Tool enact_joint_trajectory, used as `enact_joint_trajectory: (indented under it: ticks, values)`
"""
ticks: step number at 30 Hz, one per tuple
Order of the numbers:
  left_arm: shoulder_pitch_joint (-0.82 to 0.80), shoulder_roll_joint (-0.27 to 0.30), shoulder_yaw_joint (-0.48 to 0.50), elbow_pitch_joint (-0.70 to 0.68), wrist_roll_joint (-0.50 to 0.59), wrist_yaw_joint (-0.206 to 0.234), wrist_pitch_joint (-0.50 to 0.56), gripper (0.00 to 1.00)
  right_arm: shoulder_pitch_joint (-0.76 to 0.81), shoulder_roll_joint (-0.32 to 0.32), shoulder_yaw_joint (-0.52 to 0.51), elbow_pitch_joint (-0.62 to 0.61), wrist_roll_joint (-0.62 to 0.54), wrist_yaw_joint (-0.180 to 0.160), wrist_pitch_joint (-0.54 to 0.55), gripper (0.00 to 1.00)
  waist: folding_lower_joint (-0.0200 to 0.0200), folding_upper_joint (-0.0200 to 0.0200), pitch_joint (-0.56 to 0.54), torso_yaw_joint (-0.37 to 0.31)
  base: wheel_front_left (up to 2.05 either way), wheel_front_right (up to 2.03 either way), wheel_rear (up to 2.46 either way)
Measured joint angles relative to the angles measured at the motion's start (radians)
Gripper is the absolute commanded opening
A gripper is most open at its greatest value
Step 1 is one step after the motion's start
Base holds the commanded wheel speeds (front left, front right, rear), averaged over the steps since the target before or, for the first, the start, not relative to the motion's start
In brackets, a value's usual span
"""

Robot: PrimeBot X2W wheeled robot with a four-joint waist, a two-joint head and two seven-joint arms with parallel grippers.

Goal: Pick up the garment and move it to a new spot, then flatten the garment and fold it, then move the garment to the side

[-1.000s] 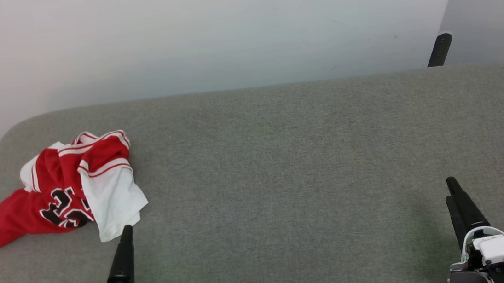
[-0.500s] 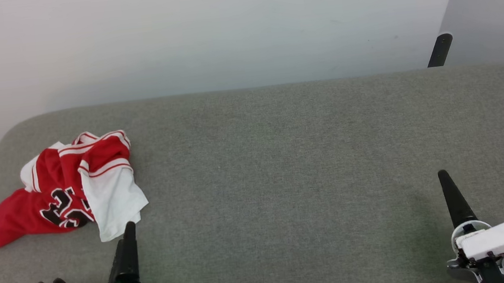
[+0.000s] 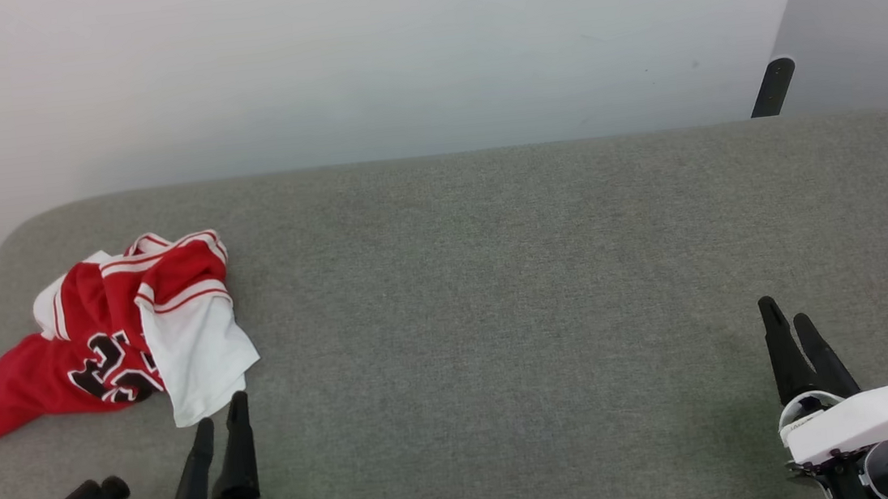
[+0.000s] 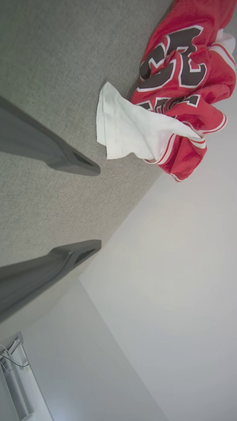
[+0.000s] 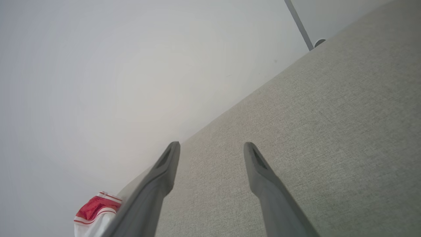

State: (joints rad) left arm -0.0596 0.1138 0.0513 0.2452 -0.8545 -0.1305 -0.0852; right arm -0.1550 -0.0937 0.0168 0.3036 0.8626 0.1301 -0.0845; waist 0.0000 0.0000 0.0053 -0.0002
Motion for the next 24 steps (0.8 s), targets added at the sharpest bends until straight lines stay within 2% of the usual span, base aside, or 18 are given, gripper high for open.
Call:
enact_joint_trajectory:
  ticks: [14,24]
  values:
    - [0.019,0.0,-0.009,-0.019,0.244,0.008,-0.041,1.0,0.001,0.006,-0.011,-0.019,-0.275,0.0,-0.041,1.0,0.0,0.0,-0.001,0.0,0.0,0.0,0.0]
    - [0.02,0.007,-0.02,-0.025,0.374,0.017,-0.068,1.0,0.003,0.018,-0.023,-0.047,-0.449,0.0,-0.068,1.0,0.0,0.0,0.001,0.002,0.0,0.0,0.0]
